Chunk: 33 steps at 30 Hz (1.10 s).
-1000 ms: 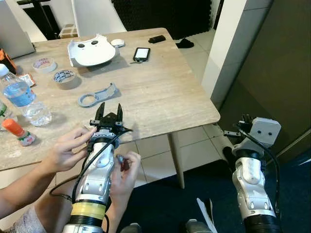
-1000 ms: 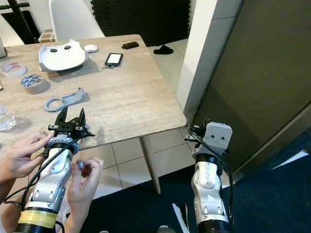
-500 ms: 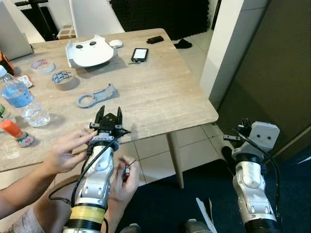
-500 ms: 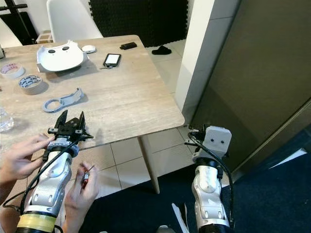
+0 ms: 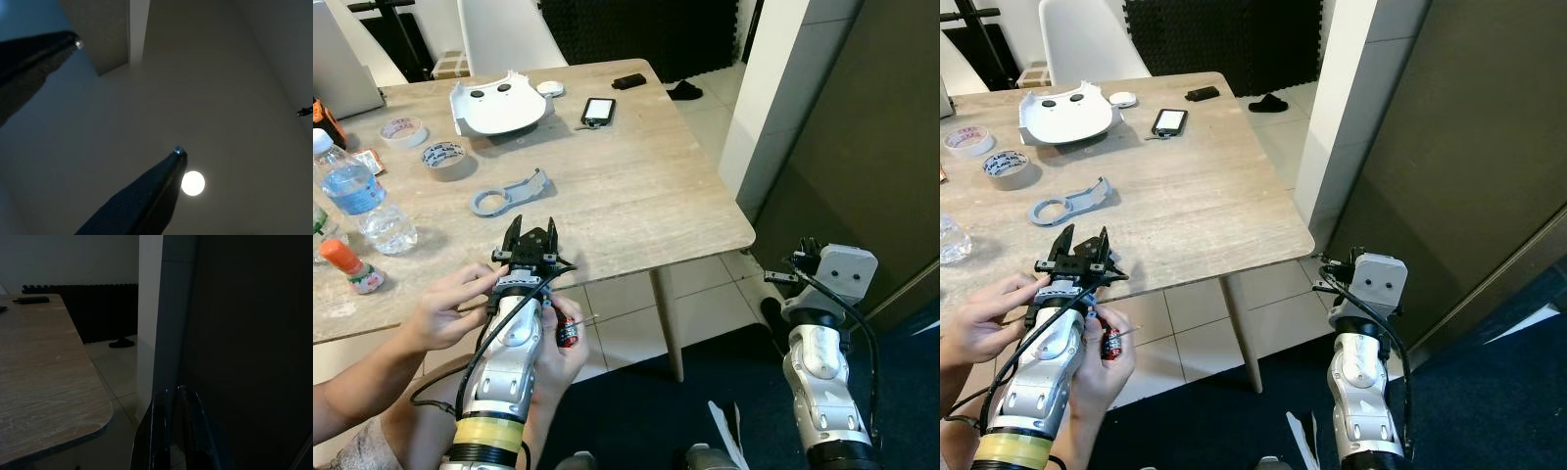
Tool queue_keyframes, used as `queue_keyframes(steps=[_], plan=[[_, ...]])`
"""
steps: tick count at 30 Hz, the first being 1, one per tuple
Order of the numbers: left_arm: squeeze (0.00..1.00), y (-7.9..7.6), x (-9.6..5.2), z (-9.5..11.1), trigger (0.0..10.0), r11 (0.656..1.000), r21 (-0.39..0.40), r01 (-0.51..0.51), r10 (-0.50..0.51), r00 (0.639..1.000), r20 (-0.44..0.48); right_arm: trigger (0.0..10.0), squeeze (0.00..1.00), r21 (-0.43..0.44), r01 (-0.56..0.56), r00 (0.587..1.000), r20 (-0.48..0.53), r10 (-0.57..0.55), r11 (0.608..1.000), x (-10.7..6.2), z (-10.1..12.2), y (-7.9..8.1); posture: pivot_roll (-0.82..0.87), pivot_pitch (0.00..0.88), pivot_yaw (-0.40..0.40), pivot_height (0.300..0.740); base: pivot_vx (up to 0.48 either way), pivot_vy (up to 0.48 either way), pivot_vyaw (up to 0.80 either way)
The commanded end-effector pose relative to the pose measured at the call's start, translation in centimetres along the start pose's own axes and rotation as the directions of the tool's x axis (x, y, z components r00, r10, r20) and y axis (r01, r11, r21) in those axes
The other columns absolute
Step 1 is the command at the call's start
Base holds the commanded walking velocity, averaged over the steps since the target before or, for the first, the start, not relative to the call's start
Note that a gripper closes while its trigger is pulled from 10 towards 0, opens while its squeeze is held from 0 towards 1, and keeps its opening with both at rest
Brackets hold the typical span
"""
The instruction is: Restocking fridge
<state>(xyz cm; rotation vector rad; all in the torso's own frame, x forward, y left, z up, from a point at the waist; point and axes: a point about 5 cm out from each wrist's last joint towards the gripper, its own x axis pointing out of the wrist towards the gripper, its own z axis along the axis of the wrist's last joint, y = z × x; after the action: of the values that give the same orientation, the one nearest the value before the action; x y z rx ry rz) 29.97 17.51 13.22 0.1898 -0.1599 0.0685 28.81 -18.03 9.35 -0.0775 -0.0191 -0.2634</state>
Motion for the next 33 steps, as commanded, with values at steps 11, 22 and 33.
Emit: queue_keyframes(steps=[11, 22, 33], plan=[[0.0, -0.13, 0.12, -0.23, 10.0, 1.0, -0.007, -0.01, 0.01, 1.0, -0.013, 10.0, 0.0, -0.008, 0.004, 1.0, 0.002, -0.004, 1.0, 0.2, 0.16, -0.16, -0.01, 0.074, -0.036, 0.74, 0.0, 0.0, 0.0], [0.0, -0.26, 0.45, 0.22, 10.0, 0.999, -0.029, -0.02, 0.02, 1.0, 0.003, 10.0, 0.0, -0.008, 0.004, 1.0, 0.001, -0.004, 1.0, 0.21, 0.15, -0.34, 0.0, 0.077, -0.04, 0.74, 0.0, 0.0, 0.0], [0.0, -0.56, 0.18, 0.0, 10.0, 1.0, -0.023, -0.005, 0.005, 1.0, -0.004, 10.0, 0.0, -0.006, 0.007, 1.0, 0.0, -0.007, 1.0, 0.24, 0.16, -0.4, 0.0, 0.08, -0.043, 0.74, 0.0, 0.0, 0.0]])
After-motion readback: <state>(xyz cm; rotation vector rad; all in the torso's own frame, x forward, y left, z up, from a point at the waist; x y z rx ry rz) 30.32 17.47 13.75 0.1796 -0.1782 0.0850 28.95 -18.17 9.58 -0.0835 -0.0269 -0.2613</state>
